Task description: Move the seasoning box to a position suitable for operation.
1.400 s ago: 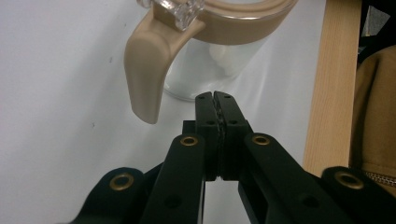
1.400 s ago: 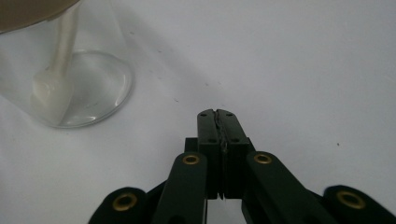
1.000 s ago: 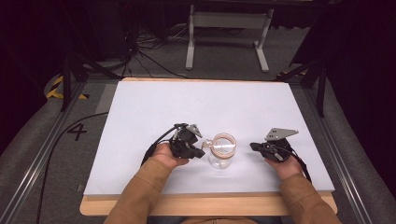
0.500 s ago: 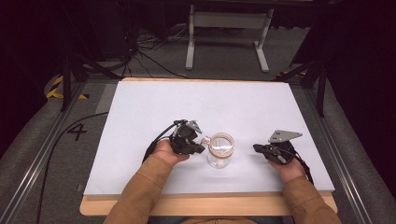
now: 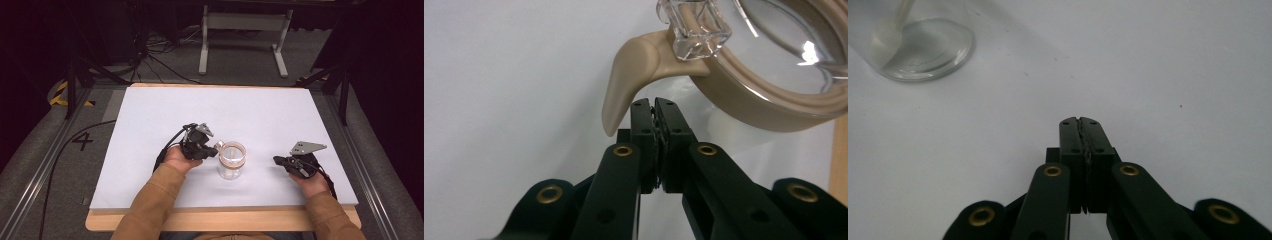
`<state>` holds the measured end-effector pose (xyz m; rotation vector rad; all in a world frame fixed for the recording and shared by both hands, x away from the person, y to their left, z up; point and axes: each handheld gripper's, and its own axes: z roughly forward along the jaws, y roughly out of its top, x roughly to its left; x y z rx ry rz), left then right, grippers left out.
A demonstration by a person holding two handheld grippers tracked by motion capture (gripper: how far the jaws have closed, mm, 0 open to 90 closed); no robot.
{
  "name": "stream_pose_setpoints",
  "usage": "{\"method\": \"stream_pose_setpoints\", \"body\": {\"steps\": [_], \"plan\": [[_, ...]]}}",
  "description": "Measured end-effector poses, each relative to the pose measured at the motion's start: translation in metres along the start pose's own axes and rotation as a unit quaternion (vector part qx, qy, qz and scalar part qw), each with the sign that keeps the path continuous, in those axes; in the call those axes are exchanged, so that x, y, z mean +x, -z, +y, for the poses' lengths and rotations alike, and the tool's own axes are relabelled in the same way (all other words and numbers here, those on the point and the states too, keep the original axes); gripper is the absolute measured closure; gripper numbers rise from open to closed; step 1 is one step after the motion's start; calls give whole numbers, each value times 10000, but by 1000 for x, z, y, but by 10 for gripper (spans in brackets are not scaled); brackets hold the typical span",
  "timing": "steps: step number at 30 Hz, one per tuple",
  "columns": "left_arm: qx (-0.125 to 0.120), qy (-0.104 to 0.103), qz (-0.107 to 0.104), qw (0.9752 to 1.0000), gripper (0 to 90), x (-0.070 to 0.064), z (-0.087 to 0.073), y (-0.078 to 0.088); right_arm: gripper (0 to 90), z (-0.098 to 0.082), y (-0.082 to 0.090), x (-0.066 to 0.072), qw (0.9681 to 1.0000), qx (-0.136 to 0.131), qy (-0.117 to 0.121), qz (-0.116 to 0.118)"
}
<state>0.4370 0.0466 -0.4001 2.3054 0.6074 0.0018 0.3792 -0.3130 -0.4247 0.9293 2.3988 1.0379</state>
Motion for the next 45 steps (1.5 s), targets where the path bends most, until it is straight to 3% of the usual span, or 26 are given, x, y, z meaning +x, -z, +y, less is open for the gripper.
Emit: {"method": "stream_pose_setpoints", "body": {"steps": [4, 8, 15, 18, 21, 22, 23, 26, 37, 40, 45], "plan": [[82, 60, -140, 9999, 868, 0, -2, 5, 896, 3, -1, 2, 10000, -21, 29, 40], [173, 53, -11, 9998, 883, -2, -8, 15, 896, 15, -6, 6, 9995, -159, 70, 261], [95, 351, 215, 9991, 899, 2, -28, 39, 896, 48, -36, 20, 9963, -295, 311, 744], [62, 508, 317, 9982, 899, 4, -36, 48, 896, 60, -49, 28, 9950, -273, 407, 868], [31, 559, 362, 9978, 899, 5, -39, 52, 896, 62, -54, 30, 9944, -297, 454, 904], [42, 546, 408, 9977, 899, 6, -40, 53, 896, 65, -63, 32, 9938, -273, 491, 964], [5, 630, 404, 9972, 899, 5, -41, 54, 896, 66, -67, 33, 9935, -258, 478, 1001], [32, 607, 389, 9974, 899, 7, -41, 55, 897, 67, -71, 36, 9936, -194, 531, 982], [72, 598, 443, 9972, 899, 9, -39, 50, 899, 64, -66, 38, 9939, -122, 384, 1029], [52, 699, 466, 9965, 899, 9, -37, 45, 899, 63, -64, 42, 9935, -92, 418, 1054], [202, 582, 495, 9969, 899, 6, -32, 35, 899, 61, -61, 50, 9924, -45, 498, 1128]]}}
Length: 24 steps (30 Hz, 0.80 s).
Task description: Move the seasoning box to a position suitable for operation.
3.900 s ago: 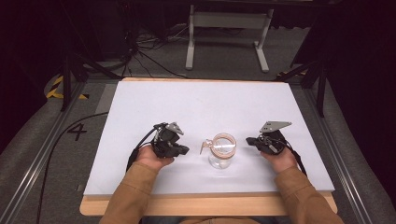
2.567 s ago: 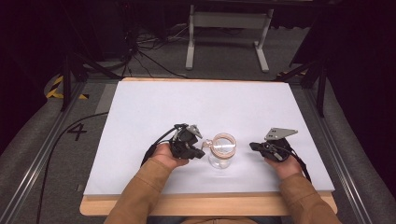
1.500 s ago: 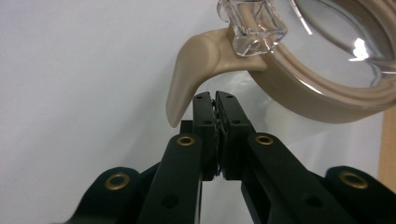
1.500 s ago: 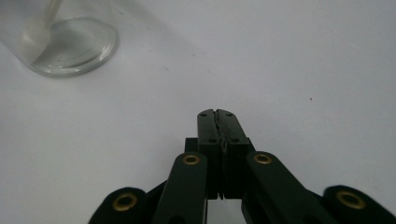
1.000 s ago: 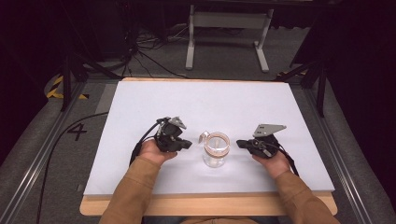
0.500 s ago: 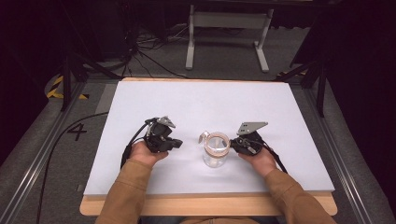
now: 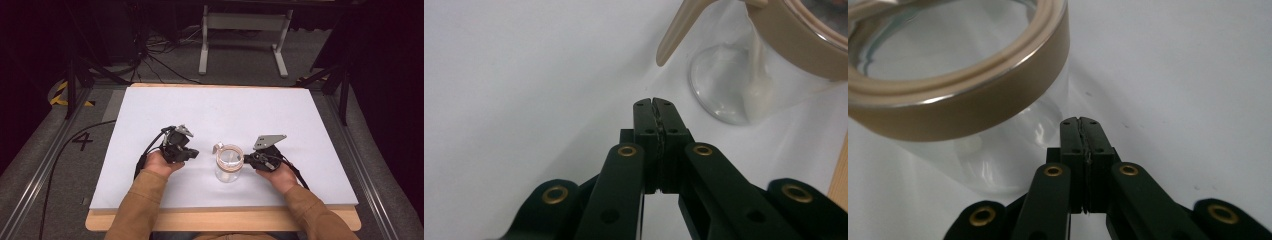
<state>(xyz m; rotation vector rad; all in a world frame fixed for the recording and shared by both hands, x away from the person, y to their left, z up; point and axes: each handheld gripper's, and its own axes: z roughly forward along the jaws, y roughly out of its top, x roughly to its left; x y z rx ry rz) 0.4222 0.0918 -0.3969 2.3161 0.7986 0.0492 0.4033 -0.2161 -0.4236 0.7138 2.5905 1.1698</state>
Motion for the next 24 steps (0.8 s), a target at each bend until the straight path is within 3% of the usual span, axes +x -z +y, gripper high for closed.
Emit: {"method": "stream_pose_setpoints", "body": {"steps": [11, 24], "plan": [[83, -172, -190, 9996, 898, -4, 9, -10, 899, -3, 0, 19, 9997, 138, 167, 141], [-336, 104, -192, 9992, 898, 11, 5, 16, 898, 2, -12, 49, 9971, 317, 498, 477]]}}
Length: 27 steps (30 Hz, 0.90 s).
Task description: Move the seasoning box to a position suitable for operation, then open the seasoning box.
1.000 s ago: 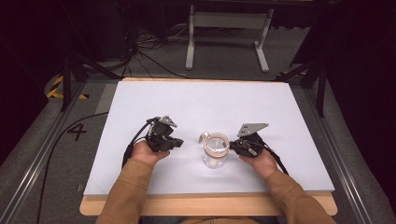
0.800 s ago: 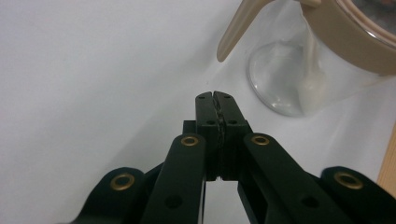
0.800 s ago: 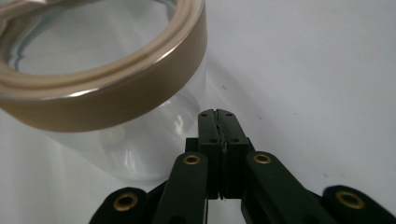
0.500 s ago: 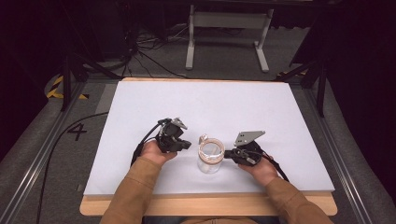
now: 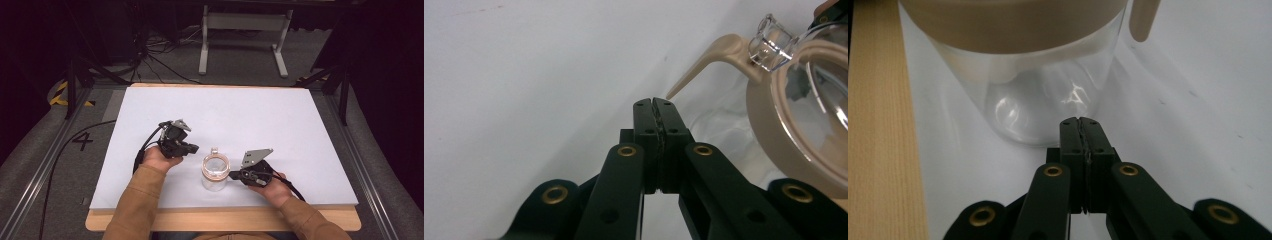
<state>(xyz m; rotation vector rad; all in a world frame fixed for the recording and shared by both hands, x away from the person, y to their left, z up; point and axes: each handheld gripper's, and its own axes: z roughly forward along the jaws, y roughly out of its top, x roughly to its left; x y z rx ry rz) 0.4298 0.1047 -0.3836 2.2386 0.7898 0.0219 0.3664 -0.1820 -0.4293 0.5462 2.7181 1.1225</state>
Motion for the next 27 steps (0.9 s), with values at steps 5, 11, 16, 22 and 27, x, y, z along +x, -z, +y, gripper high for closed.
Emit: {"method": "stream_pose_setpoints", "body": {"steps": [5, 11, 16, 22, 27], "plan": [[-48, -11, -5, 10000, 898, 1, 0, 6, 897, 2, -4, 6, 9998, 54, 153, 95], [-221, -160, -95, 9996, 898, -5, 4, 12, 897, 0, 3, -3, 10000, -51, 8, 23], [-486, -396, -322, 9975, 898, -17, 11, 18, 897, -2, 12, -7, 9997, -201, -110, -19], [-554, -496, -504, 9960, 899, -23, 17, 15, 897, -3, 13, -4, 9997, -223, -123, 28], [-489, -675, -468, 9954, 899, -29, 22, 5, 897, -7, 13, 0, 9997, -182, -142, 96]]}}
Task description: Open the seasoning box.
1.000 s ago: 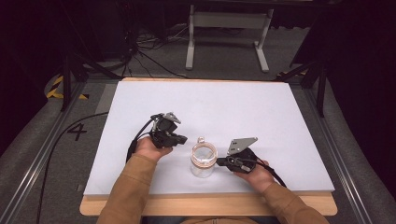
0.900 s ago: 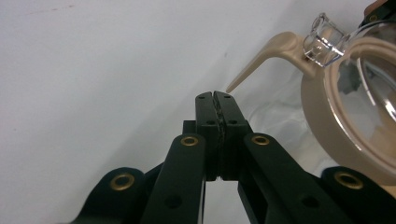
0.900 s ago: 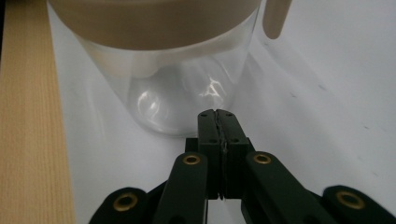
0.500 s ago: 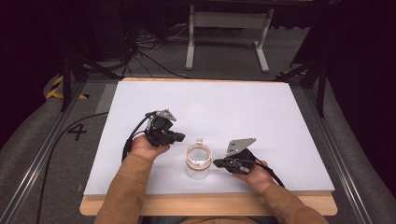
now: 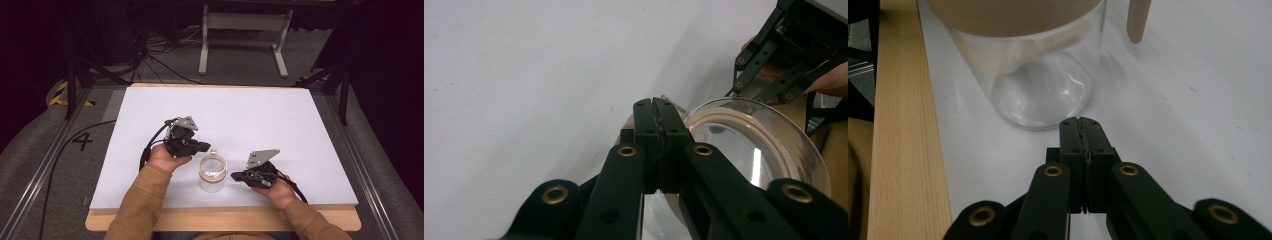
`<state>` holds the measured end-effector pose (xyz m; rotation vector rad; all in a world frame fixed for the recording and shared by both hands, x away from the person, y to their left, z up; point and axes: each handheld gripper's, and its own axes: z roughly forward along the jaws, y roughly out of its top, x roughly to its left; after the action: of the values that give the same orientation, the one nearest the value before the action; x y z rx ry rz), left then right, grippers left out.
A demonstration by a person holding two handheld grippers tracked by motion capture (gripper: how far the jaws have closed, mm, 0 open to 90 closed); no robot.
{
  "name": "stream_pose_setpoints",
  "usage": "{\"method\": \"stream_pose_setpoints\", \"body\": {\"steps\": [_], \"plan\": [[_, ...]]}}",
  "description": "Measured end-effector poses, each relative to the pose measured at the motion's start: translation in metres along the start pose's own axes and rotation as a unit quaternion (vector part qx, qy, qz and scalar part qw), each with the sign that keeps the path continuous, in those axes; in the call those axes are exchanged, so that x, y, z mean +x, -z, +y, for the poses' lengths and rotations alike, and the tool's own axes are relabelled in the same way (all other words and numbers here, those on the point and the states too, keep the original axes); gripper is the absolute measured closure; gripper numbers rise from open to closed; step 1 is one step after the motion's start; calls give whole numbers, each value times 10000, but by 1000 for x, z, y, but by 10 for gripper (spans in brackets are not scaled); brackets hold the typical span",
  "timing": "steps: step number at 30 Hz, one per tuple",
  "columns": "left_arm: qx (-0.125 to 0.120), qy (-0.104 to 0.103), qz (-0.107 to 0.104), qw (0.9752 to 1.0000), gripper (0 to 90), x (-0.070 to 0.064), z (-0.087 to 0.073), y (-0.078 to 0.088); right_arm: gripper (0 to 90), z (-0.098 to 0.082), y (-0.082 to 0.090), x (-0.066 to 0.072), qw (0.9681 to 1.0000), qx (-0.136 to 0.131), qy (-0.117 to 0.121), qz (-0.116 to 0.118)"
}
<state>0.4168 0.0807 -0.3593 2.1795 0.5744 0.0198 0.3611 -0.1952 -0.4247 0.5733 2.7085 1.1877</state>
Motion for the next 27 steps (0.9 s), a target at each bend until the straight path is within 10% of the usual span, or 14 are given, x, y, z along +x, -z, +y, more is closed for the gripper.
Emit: {"method": "stream_pose_setpoints", "body": {"steps": [4, 27], "plan": [[118, -315, 177, 9993, 900, -4, 2, -4, 897, -1, 0, 0, 10000, 28, -45, -28], [-160, -311, 57, 9994, 900, -5, 9, -7, 896, -4, 1, 8, 10000, 55, -9, 13]]}}
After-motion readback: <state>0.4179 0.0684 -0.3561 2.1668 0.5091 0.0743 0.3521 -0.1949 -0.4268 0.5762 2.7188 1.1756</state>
